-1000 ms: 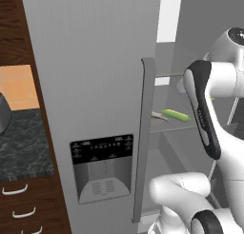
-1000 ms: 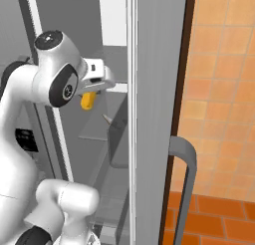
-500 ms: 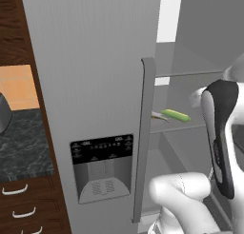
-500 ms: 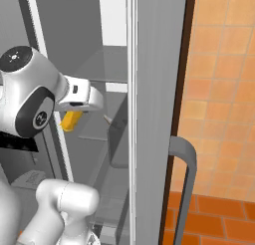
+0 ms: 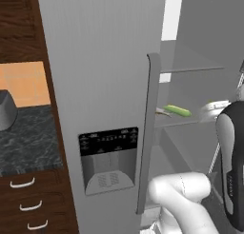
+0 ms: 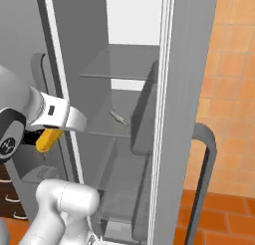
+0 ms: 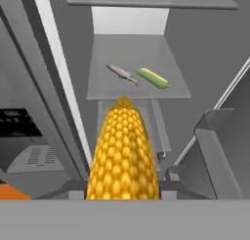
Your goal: Place one corn and one fish in each tupperware on the nearby counter, to pack two identical lunches.
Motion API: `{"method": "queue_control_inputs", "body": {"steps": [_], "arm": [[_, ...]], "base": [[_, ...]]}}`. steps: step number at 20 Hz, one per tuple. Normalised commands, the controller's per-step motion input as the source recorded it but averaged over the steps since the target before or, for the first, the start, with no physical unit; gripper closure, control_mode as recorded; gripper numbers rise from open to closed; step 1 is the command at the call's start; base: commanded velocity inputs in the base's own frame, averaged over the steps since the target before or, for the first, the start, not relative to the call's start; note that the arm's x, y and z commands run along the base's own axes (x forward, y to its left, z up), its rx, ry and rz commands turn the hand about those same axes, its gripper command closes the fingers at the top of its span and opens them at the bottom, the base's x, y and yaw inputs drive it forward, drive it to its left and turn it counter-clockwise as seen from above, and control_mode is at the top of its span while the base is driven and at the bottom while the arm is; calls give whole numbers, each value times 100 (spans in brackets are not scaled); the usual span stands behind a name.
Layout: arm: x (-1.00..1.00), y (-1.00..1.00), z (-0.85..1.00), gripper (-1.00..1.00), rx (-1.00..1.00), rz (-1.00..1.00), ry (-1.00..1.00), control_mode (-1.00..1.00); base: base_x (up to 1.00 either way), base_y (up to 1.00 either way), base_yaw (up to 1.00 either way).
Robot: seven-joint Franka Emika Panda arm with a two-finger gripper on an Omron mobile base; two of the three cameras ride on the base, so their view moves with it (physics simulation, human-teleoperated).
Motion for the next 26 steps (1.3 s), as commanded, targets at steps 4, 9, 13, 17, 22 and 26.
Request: {"method": "queue_control_inputs", "body": {"steps": [4,9,13,17,22,26], "arm": [[0,0,0,100,0,0,0,100],[0,0,0,100,0,0,0,100],[0,0,0,100,0,0,0,100],[0,0,0,100,0,0,0,100],[0,0,0,100,0,0,0,100],[0,0,0,100,0,0,0,100]], "base": [[-57,100,-8],[-33,100,-9],[-1,100,-5],[0,100,0],[0,100,-2],[1,100,-2]]}}
